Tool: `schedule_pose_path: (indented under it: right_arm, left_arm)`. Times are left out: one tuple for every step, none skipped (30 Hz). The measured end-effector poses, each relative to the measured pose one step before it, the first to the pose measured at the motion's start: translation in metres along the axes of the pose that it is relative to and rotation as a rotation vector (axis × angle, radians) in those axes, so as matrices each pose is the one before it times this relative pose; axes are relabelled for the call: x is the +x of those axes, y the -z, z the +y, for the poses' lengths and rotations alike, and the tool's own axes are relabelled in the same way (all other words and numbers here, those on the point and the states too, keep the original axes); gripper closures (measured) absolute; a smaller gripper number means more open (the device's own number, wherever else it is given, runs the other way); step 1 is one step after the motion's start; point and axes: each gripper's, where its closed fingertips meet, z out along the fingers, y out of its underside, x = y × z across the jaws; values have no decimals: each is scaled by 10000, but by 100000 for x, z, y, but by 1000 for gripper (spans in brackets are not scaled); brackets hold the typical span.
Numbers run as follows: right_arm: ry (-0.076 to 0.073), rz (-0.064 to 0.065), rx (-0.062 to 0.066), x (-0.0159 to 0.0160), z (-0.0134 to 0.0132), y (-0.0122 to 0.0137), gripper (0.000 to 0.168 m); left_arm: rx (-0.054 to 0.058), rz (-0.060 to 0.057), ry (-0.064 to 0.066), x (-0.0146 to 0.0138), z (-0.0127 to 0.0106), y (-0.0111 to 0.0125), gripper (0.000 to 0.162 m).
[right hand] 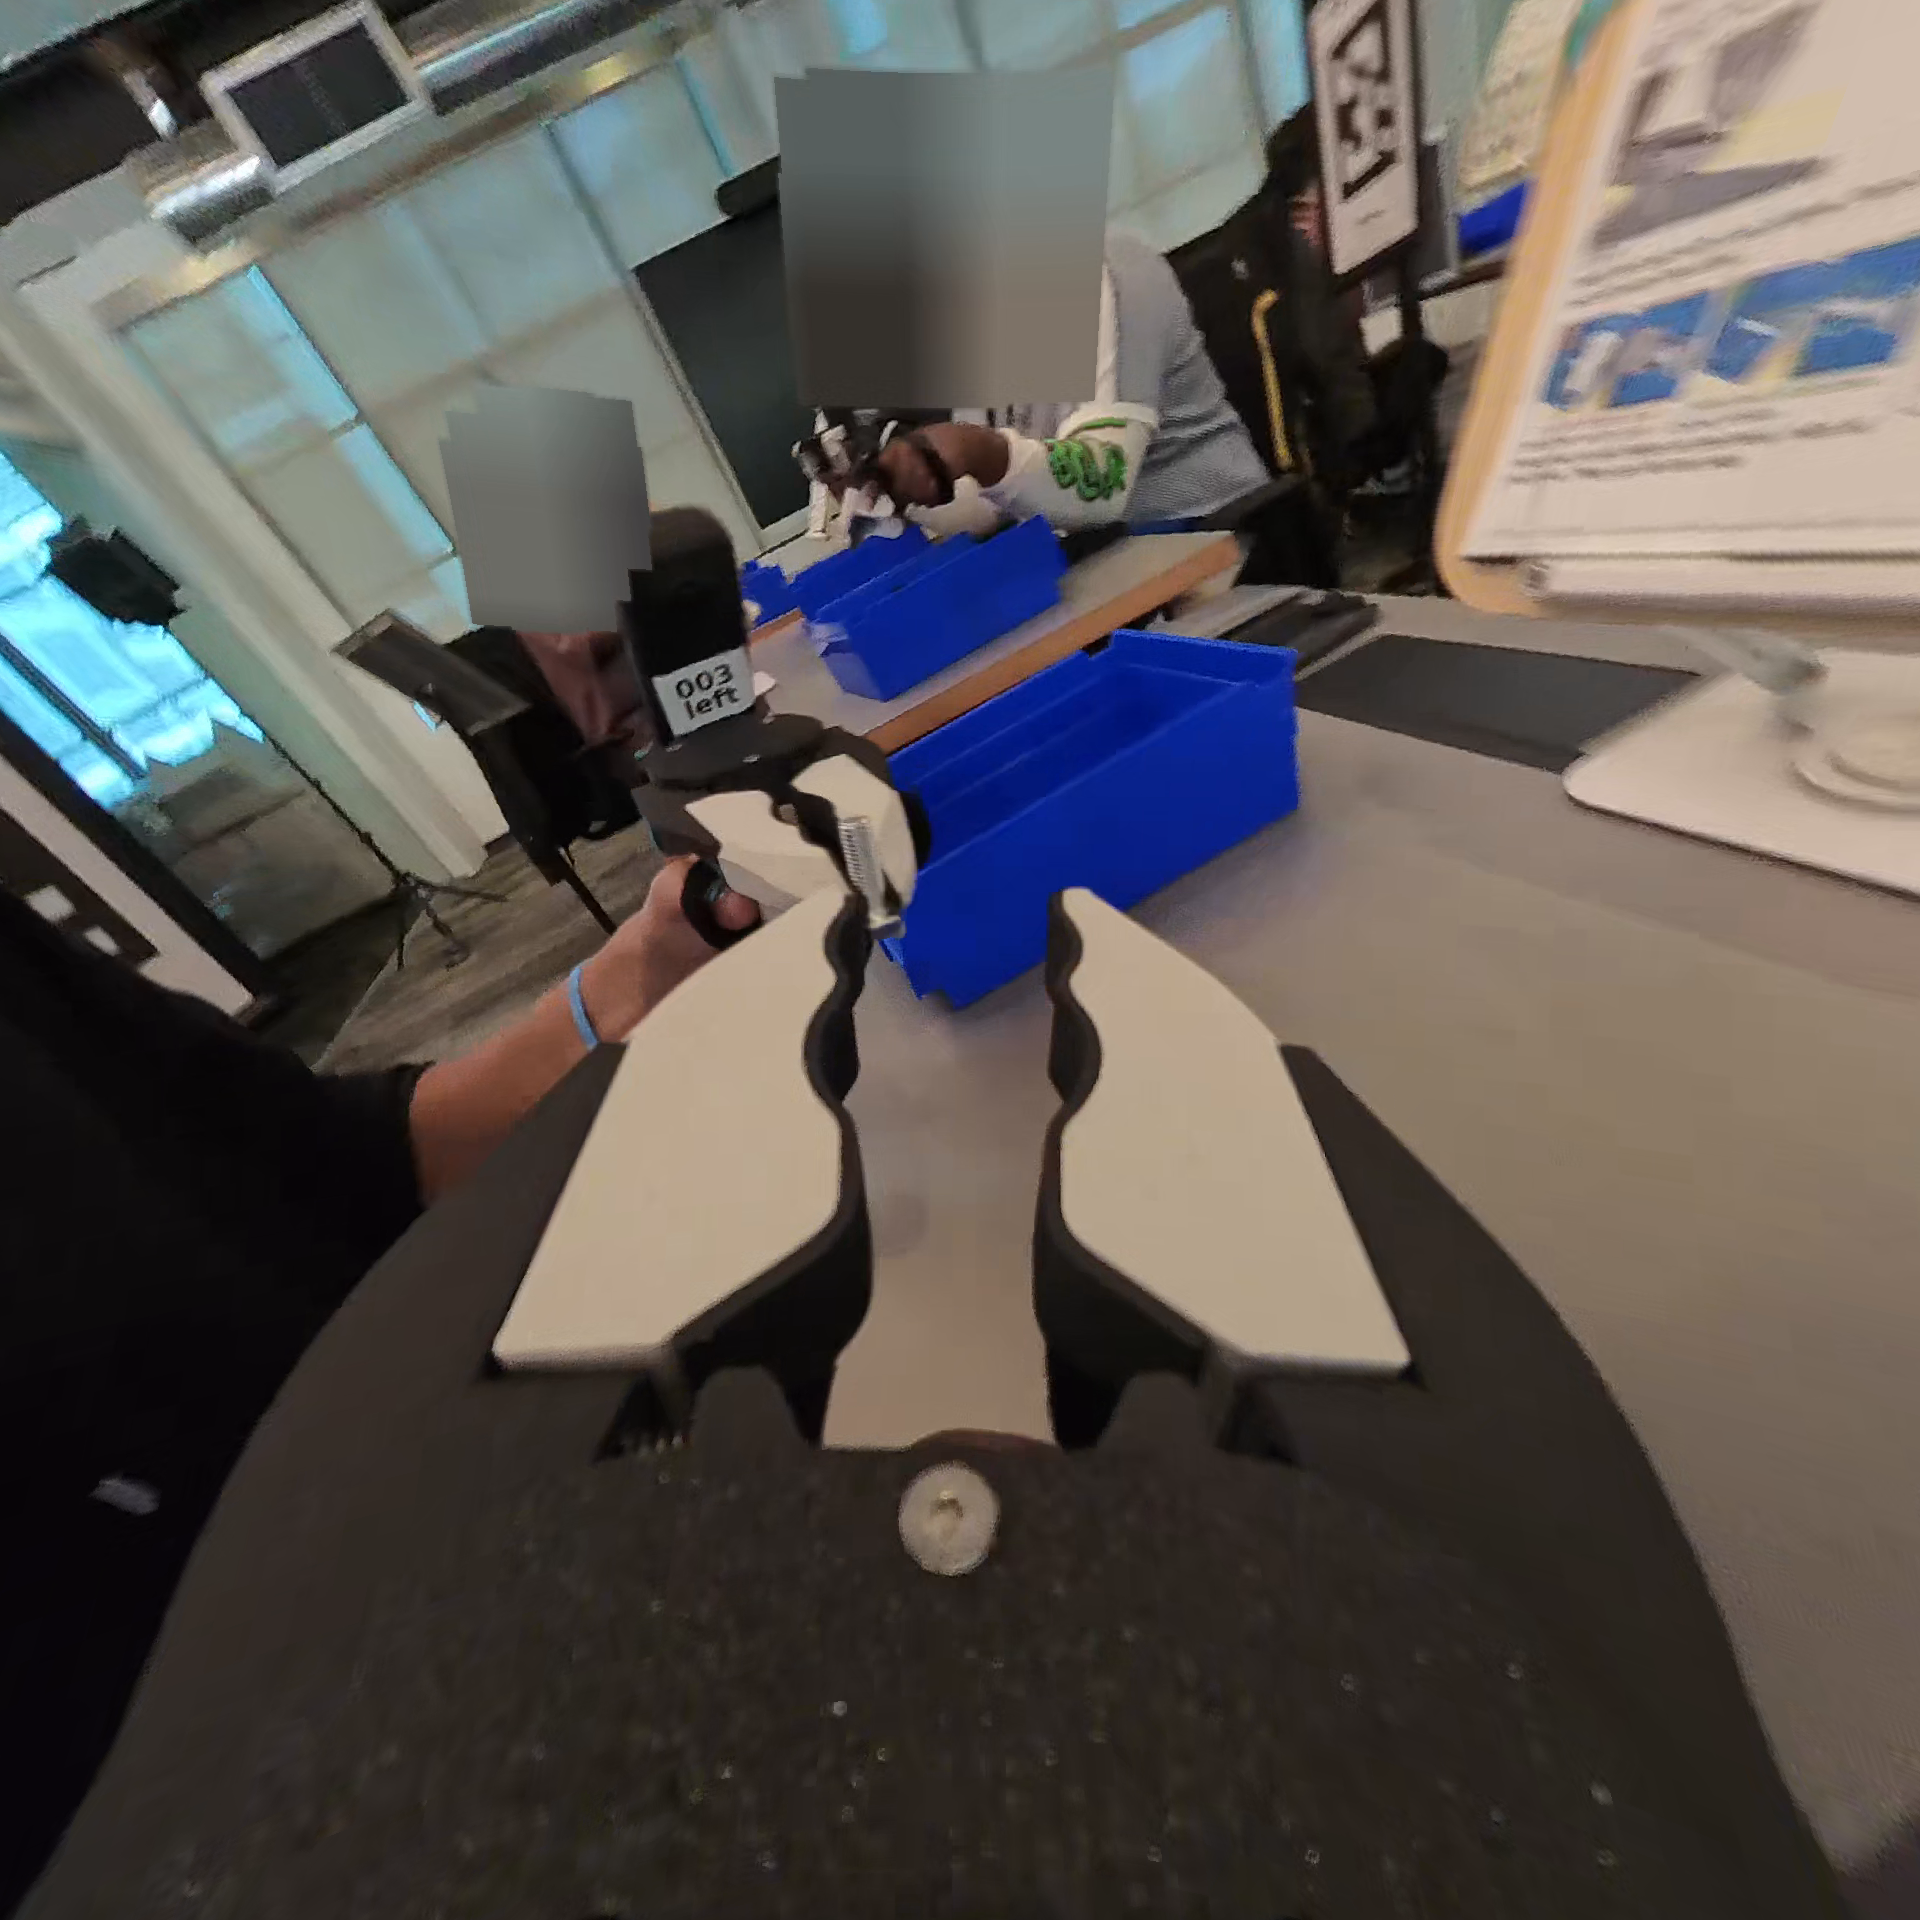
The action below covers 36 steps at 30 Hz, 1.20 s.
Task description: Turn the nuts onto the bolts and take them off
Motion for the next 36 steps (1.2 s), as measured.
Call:
schedule_pose_path:
  right_arm:
    - [350,-229,-46,-753,366,-1307,139]
    - [217,-323,-112,-788,340,-1242,140]
    - [79,-367,-186,-742,329,-1175,140]
    - [26,-255,-165,-503,299,-1076,140]
    - [38,-166,-257,-296,421,-960,140]
    - [69,-128,-249,-207,409,-810,140]
    - [88,-124,-195,-184,298,-648,139]
    - [68,-46,-97,-63,154,-480,140]
    - [21,2,-73,62,151,-360,142]
    - [-29,-82,-104,-14,194,-262,144]
    - [-67,-113,-65,-66,160,-145,152]
    - [-60,20,-47,122,128,1,159]
    - [-10,52,-59,110,75,95,159]
    - [-10,64,-24,88,18,116,159]
    - [-25,-13,11,-42,-9,104,159]
    - [-51,-40,9,-49,-14,86,159]
    - [-32,13,29,41,-30,92,159]
    - [6,49,28,86,-18,95,159]
    - [29,92,24,134,-54,142,159]
    - [40,128,60,190,-192,258,159]
    - [59,40,-85,92,-161,387,159]
    - [178,127,-222,91,-224,581,159]
    - [419,624,-25,638,-773,1134,159]
    - [491,649,173,787,-1279,1683,159]
    - [193,411,323,786,-1575,1908,159]
    - [-50,223,350,793,-1558,1836,159]
    - [27,402,81,1168,-1245,1721,159]
    - [282,764,-136,1776,-990,1708,159]
    - [321,915,-91,2196,-969,1660,159]
    - [121,786,-61,2265,-879,1464,159]
    - [26,689,-186,2302,-552,1148,159]
    - [183,794,-286,2576,-111,785,159]
    - [300,918,-470,2938,541,313,159]
    - [150,937,-774,3130,1389,-247,159]
    - [-161,476,-986,2459,1918,-893,159]
    - [-288,40,-842,1717,1765,-1334,159]
  left_arm:
    - [-16,6,-28,98,6,-96,153]
    - [-6,49,-28,162,14,-110,153]
    - [-38,121,6,255,39,-138,154]
    - [-42,89,-8,204,66,-135,154]
    - [-40,51,-30,164,56,-157,153]
    - [-31,49,-15,136,48,-149,153]
    - [-15,63,0,155,28,-144,154]
    - [13,34,8,102,-27,-118,154]
    - [34,15,13,79,-55,-87,154]
    - [4,69,21,135,-25,-88,154]
    - [-20,53,7,130,12,-79,154]
    - [-52,22,-41,100,60,-78,153]
    - [-48,-111,-30,-102,69,-67,153]
    - [-7,-56,-11,-62,-6,-41,153]
    - [19,29,12,41,-41,-38,153]
    - [28,38,11,78,-44,-31,153]
    - [44,-41,7,-43,-58,-40,153]
    - [42,-69,6,-73,-47,-58,153]
    - [43,-111,0,-113,-51,-46,153]
    - [37,-223,-11,-216,-38,37,150]
    - [169,-557,33,-651,-208,169,137]
    - [239,-628,141,-726,-206,339,121]
    - [-51,-403,203,-404,463,525,106]
    - [-184,-503,259,-462,974,609,104]
    - [136,-565,155,-476,841,703,106]
    - [635,-430,174,-301,227,703,107]
    - [629,-143,307,-95,98,666,109]
    - [349,-80,423,-193,341,582,108]
    - [215,-85,355,-295,477,552,106]
    - [183,-111,226,-375,485,548,105]
    - [59,-131,89,-425,561,530,105]
    - [-24,-167,26,-511,589,491,105]
    - [-15,-129,76,-508,455,403,105]
    - [10,-122,170,-533,256,306,105]
    - [65,-25,211,-383,-6,199,105]
    - [115,73,194,-198,-218,133,105]
